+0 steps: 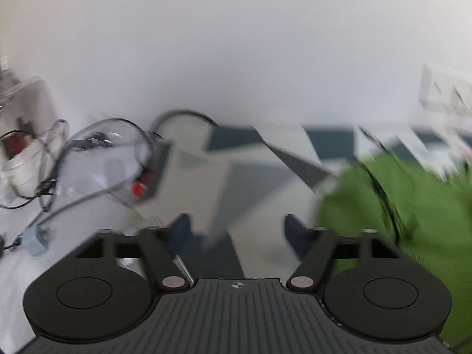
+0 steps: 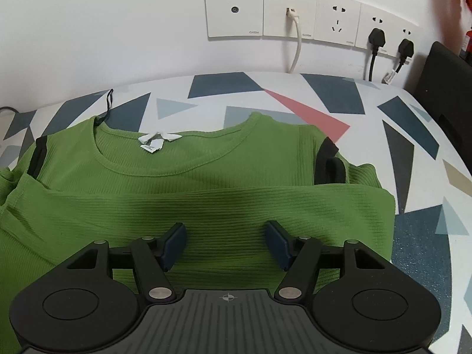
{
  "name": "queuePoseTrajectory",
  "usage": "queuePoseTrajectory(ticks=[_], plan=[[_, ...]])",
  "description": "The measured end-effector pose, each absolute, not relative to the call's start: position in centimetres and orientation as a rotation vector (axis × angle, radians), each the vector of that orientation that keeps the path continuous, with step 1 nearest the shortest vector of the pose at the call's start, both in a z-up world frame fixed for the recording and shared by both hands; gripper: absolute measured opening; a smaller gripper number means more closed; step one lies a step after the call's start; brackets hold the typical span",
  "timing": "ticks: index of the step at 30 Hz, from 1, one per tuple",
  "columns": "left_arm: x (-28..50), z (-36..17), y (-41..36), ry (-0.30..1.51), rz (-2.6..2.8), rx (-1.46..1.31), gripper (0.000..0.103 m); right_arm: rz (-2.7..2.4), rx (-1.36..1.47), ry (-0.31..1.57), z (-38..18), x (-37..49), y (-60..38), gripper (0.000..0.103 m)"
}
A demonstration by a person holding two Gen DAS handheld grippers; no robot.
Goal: Fold clothes
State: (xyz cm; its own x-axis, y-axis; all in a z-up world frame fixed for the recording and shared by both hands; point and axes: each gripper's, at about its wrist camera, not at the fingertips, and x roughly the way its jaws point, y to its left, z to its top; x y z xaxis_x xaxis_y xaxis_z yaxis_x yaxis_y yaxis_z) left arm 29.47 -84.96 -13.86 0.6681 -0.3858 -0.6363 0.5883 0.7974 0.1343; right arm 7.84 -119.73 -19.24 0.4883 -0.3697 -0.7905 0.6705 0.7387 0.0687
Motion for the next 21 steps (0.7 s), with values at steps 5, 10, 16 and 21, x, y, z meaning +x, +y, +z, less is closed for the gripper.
queuePoseTrajectory(ticks=[5,10,16,21], plan=[[26.3,-16.9,-85.8,0.705,-0.693,0.442,0.074,-0.668,0.514,0.832,-18.6,7.5,-120.8,0.057],[25.2,-16.8,-84.2,0.781,-0.803,0.379,0.074,-0.640,0.508,0.841,-17.6,7.3,-119.6,0.057],[22.5,-16.0,-80.8,0.837,-0.981,0.449,0.053,-0.634,0.542,0.840,-16.9,6.3,-117.2,0.058],[20.2,-17.4,-80.5,0.788,-1.045,0.558,0.049,-0.660,0.552,0.863,-17.4,5.3,-115.4,0.058]])
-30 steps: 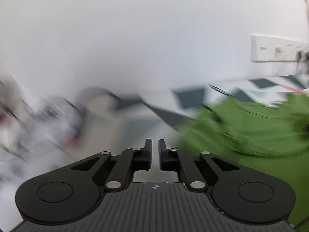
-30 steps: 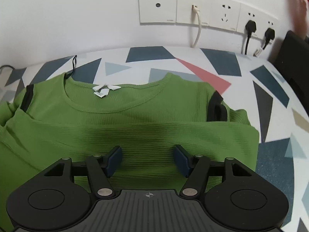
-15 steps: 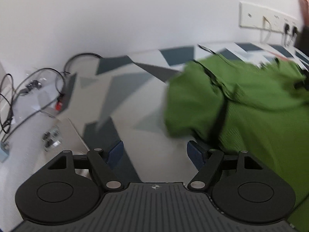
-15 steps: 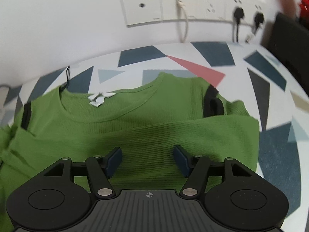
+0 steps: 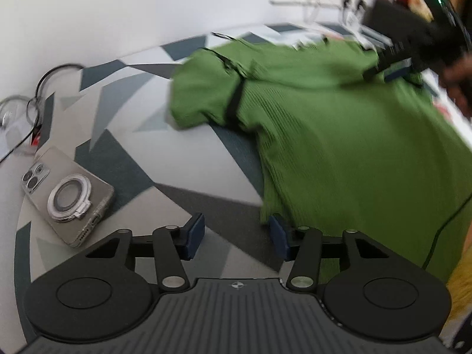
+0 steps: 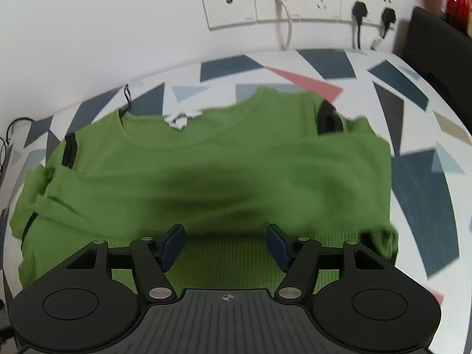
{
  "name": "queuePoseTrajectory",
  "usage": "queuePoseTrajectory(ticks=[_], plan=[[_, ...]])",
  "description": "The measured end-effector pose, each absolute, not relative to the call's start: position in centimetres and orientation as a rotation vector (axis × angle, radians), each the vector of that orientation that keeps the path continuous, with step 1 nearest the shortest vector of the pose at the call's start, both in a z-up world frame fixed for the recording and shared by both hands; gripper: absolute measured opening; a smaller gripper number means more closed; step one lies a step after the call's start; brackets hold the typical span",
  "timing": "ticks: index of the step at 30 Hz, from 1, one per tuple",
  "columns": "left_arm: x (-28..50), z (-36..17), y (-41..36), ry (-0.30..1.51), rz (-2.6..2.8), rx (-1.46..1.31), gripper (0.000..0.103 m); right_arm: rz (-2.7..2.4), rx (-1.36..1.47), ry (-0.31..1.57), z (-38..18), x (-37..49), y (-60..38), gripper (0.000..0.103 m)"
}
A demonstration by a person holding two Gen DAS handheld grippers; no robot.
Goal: Fold clothes
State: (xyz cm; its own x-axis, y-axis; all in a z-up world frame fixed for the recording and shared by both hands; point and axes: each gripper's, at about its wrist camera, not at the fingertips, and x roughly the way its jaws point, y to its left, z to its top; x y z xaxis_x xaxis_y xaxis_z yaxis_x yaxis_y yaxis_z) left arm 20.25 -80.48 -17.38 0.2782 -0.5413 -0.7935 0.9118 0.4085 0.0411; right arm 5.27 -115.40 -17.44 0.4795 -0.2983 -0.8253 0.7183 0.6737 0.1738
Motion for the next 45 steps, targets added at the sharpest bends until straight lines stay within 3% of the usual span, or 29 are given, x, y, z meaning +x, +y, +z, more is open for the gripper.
queuePoseTrajectory(ticks=[11,15,17,23,36,45], plan=[[18.8,-17.7,-81.5,0.788,-1.095,0.500,0.050,-0.671,0.564,0.873,-18.2,2.1,-113.3,0.059],[18.7,-18.0,-83.2,0.783,-1.006,0.422,0.049,-0.624,0.543,0.873,-18.4,2.1,-113.8,0.064],[18.7,-17.8,-83.9,0.810,-0.955,0.376,0.007,-0.598,0.538,0.877,-18.4,2.3,-114.1,0.068],[19.3,-16.3,-82.3,0.822,-0.707,0.313,0.005,-0.543,0.571,0.847,-18.4,1.8,-114.5,0.071],[24.1,-8.7,-73.1,0.624,-0.331,-0.014,0.005,-0.518,0.537,0.814,-15.5,3.1,-112.6,0.069],[28.6,-3.8,-66.4,0.418,-0.213,-0.062,0.005,-0.433,0.582,0.772,-12.9,8.9,-106.5,0.075]])
